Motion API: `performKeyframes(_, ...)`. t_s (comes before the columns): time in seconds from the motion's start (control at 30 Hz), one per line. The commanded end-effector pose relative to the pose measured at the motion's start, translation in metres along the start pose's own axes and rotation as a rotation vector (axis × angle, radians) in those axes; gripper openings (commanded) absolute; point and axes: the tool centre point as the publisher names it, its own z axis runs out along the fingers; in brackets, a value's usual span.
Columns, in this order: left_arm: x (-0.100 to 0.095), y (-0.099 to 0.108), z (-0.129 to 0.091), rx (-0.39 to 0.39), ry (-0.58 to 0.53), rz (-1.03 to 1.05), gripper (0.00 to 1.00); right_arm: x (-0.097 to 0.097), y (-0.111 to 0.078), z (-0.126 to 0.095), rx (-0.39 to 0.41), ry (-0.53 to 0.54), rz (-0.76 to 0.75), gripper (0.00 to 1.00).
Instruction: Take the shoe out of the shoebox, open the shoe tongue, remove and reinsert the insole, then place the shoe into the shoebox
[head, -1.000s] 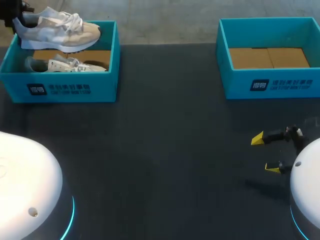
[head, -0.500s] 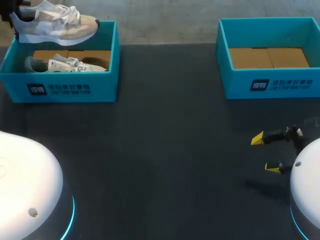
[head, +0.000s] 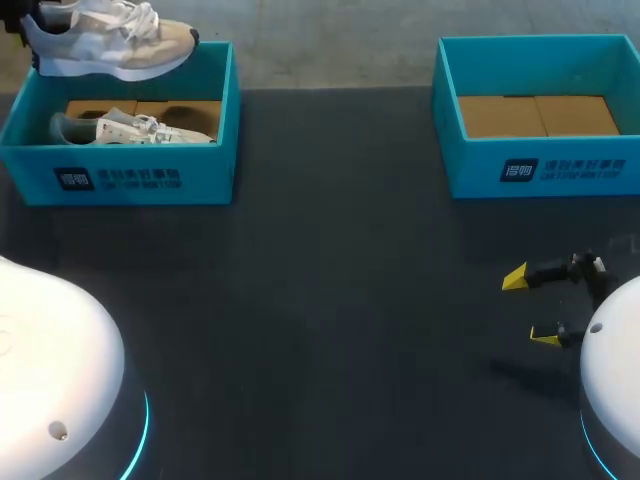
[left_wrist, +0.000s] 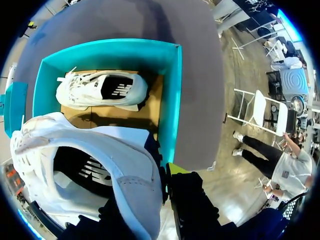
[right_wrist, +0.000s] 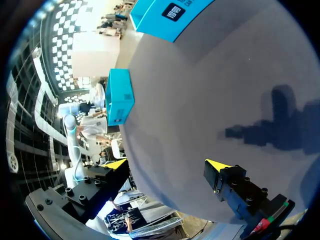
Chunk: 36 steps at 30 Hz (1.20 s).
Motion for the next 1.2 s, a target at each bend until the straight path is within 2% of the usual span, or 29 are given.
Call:
performKeyframes(0.03, -0.002, 0.014, 0.009, 0.027, -0.006, 0.005, 0.00, 0.000, -0.002, -0.001, -0.004, 0.000, -0.001, 1.00)
performKeyframes(0.43, -0.012, 0.025, 0.025, 0.032, 0.009, 0.014, 0.00, 0.000, -0.002, -0.001, -0.004, 0.000, -0.001, 1.00)
performKeyframes(1.2, -0.022, 0.028, 0.055, 0.042, 0.026, 0.017, 0.00, 0.000, -0.002, -0.001, -0.004, 0.000, -0.001, 1.00)
